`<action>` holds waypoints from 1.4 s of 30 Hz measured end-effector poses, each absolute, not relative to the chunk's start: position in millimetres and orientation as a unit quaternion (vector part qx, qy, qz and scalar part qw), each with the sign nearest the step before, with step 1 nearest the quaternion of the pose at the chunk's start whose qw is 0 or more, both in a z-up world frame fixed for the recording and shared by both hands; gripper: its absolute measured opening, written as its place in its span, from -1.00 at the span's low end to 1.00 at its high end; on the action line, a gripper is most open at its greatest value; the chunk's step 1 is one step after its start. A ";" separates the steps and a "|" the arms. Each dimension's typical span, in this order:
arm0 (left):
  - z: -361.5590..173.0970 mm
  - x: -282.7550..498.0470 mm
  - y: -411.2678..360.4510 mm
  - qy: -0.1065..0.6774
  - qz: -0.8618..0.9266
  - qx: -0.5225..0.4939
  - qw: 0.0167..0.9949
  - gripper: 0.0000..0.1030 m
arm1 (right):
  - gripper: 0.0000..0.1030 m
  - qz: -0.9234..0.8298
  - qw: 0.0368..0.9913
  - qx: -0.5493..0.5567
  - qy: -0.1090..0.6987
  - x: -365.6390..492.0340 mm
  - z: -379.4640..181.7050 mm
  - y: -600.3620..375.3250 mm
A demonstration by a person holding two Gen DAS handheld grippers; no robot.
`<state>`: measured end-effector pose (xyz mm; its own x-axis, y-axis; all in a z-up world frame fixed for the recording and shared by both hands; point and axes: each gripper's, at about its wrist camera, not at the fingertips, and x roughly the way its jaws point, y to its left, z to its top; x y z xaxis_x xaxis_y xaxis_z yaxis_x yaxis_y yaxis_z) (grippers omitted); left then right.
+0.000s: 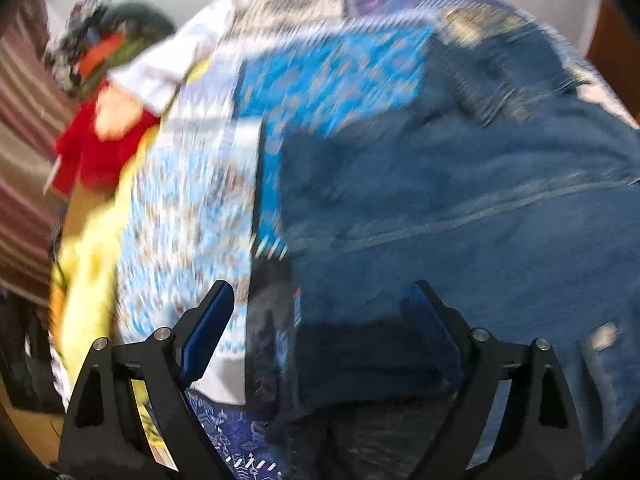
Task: Fold large clothes
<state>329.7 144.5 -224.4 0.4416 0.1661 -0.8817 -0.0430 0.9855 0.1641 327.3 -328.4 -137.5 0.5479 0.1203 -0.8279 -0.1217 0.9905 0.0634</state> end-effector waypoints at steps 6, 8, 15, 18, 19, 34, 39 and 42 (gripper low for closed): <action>-166.8 349.5 83.4 0.482 -0.010 0.061 0.874 0.75 | 0.65 -0.007 0.870 0.137 0.474 298.1 -144.2 -431.3; -156.4 356.6 62.7 0.475 -0.037 0.054 0.877 0.75 | 0.65 -0.036 0.856 0.184 0.481 287.1 -157.2 -465.3; -161.3 377.6 -24.1 0.485 -0.102 0.066 0.866 0.75 | 0.65 -0.074 0.793 0.309 0.520 259.4 -215.2 -536.2; -176.4 381.6 -53.7 0.501 -0.119 0.082 0.854 0.75 | 0.65 -0.068 0.768 0.363 0.522 260.4 -238.4 -548.7; -184.3 383.1 -63.1 0.507 -0.124 0.087 0.848 0.75 | 0.65 -0.065 0.757 0.388 0.522 262.2 -247.1 -553.6; -199.3 375.5 -87.4 0.514 -0.129 0.099 0.843 0.75 | -0.62 -0.089 0.794 0.366 0.477 303.9 -235.6 -542.2; -176.0 366.4 -70.3 0.485 -0.119 0.091 0.862 0.75 | -0.73 -0.060 0.855 0.315 0.406 304.8 -157.6 -520.1; -161.1 359.2 -56.7 0.465 -0.109 0.085 0.875 0.75 | -0.77 -0.011 0.891 0.286 0.352 309.0 -95.4 -490.3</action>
<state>359.2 -56.7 -161.1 0.5443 -0.1110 -0.8315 0.2698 0.9617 0.0482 309.0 -490.3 -95.4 0.7522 0.1810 -0.6335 0.2212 0.8363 0.5016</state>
